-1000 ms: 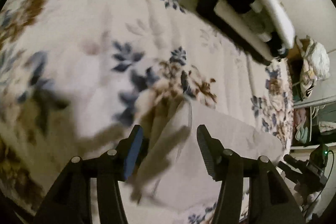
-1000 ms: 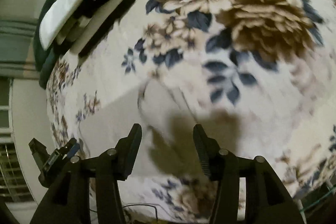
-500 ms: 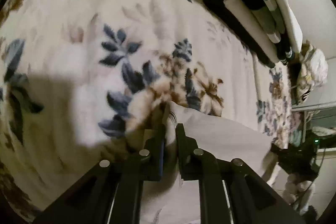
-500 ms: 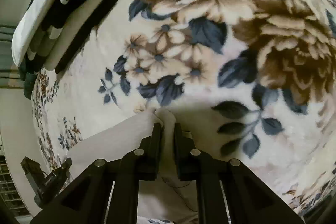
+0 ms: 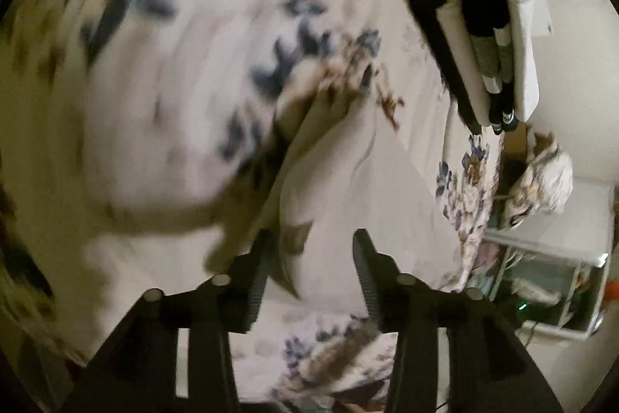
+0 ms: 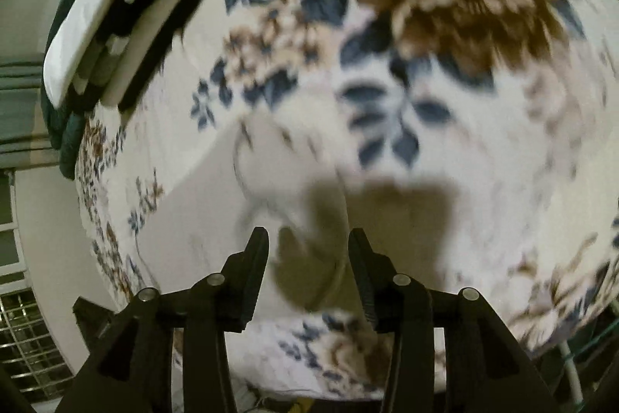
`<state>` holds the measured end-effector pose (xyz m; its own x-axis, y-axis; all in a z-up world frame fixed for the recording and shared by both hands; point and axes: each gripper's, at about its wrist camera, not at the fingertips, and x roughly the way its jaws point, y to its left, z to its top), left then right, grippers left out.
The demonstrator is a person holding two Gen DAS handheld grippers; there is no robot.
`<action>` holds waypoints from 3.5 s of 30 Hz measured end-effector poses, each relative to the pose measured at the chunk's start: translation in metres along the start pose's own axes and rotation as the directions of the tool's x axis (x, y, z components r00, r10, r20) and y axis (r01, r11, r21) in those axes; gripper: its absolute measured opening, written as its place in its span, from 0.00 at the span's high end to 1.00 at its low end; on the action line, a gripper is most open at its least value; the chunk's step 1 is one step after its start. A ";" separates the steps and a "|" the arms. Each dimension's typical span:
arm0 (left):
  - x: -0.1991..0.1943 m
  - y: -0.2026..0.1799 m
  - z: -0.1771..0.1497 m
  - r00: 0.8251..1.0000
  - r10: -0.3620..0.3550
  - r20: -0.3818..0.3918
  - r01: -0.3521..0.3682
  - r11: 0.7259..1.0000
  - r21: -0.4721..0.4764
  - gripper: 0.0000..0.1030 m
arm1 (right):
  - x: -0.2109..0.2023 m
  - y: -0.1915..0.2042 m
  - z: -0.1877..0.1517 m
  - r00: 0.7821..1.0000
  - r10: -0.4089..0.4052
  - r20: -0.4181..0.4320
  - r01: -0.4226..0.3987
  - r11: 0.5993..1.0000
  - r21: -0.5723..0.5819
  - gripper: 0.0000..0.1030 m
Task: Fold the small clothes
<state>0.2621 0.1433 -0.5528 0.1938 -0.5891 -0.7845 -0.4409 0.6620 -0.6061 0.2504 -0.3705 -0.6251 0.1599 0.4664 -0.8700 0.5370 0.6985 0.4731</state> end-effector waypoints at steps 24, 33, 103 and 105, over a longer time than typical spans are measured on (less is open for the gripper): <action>-0.007 -0.012 -0.023 0.990 0.073 0.124 -0.083 0.994 0.077 0.97 | -0.002 0.004 -0.034 0.997 -0.046 0.056 0.046 0.999 0.009 0.96; 0.000 0.004 -0.026 0.993 0.098 0.067 -0.102 0.993 0.059 0.95 | 0.018 -0.011 -0.025 0.997 -0.072 -0.025 0.073 0.997 0.034 0.84; -0.078 -0.180 0.048 0.984 -0.074 0.163 0.009 0.929 0.369 0.87 | -0.101 0.129 0.049 0.958 0.273 0.087 -0.262 0.958 -0.116 0.86; -0.091 -0.210 0.065 0.977 -0.098 0.190 0.014 0.916 0.400 0.87 | -0.123 0.160 0.068 0.949 0.290 0.120 -0.273 0.952 -0.140 0.86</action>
<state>0.3938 0.0881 -0.3630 0.3991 -0.5522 -0.7320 -0.0504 0.7839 -0.6189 0.3734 -0.3533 -0.4514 0.4070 0.5804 -0.7054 0.3511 0.6135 0.7074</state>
